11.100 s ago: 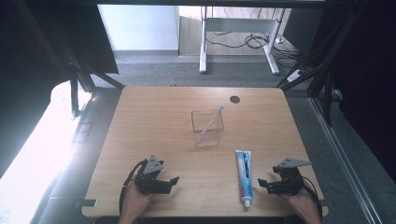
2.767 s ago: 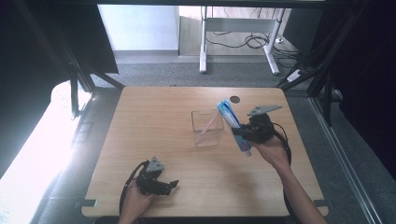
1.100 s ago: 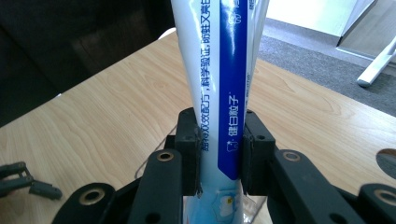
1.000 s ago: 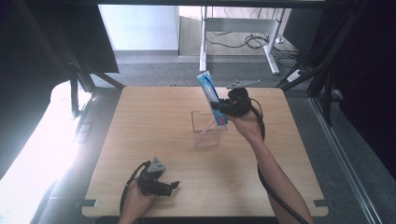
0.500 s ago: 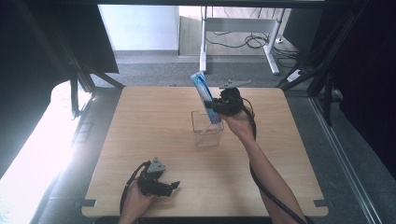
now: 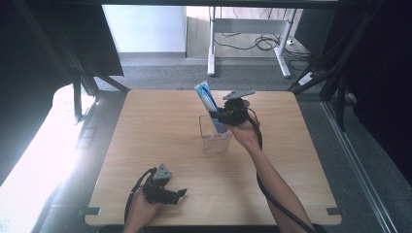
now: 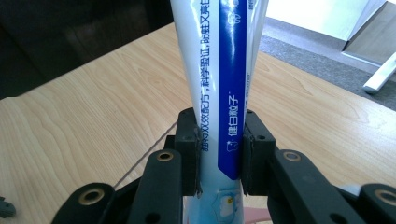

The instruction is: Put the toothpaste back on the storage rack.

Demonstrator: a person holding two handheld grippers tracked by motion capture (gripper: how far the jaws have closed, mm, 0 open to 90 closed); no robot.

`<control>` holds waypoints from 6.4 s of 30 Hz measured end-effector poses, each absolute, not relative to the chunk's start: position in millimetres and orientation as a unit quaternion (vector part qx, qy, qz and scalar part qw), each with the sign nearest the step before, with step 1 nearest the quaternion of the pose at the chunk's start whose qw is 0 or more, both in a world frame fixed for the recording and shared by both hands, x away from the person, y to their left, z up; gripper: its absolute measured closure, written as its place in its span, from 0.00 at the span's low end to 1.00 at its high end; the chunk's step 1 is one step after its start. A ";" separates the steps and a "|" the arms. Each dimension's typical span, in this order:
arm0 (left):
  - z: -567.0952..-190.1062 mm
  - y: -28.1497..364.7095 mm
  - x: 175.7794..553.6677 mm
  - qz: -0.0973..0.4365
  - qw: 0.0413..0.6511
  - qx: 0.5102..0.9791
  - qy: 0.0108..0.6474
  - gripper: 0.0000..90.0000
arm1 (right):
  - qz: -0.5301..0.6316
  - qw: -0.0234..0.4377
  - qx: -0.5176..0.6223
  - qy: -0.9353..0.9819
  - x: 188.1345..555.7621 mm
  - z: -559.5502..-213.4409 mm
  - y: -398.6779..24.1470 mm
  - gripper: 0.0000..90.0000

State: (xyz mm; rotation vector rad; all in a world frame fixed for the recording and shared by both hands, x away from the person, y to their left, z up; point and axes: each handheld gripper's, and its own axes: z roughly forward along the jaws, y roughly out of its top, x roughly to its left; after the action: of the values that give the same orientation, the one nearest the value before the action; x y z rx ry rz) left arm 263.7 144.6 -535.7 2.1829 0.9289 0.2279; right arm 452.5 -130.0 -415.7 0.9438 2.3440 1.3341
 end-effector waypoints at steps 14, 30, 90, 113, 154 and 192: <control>-536.2 144.6 263.8 0.088 0.368 0.851 0.363 0.15 | 0.447 0.141 0.314 0.826 452.2 -437.7 -128.2 0.80; -537.1 144.1 264.3 0.087 0.367 0.853 0.361 0.15 | 0.428 0.131 0.301 0.842 449.3 -453.2 -128.1 0.79; -535.1 143.7 263.6 0.082 0.382 0.848 0.359 0.15 | 0.399 0.125 0.252 0.873 425.7 -434.1 -128.7 0.30; -536.0 142.8 263.5 0.082 0.380 0.849 0.358 0.15 | 0.397 0.114 0.249 0.876 405.1 -429.0 -140.1 0.13; -535.9 142.5 264.1 0.084 0.380 0.849 0.358 0.15 | 0.385 0.124 0.281 0.870 354.7 -441.0 -205.6 0.00; -535.2 141.2 262.9 0.088 0.385 0.846 0.359 0.15 | 0.381 0.174 0.354 0.836 286.3 -487.0 -292.1 0.00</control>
State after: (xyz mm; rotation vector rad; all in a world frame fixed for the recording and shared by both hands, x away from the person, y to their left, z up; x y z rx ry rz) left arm 262.9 141.2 -535.2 2.1547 0.9160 0.2236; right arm 286.3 -292.1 -487.0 1.0030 2.3712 1.0812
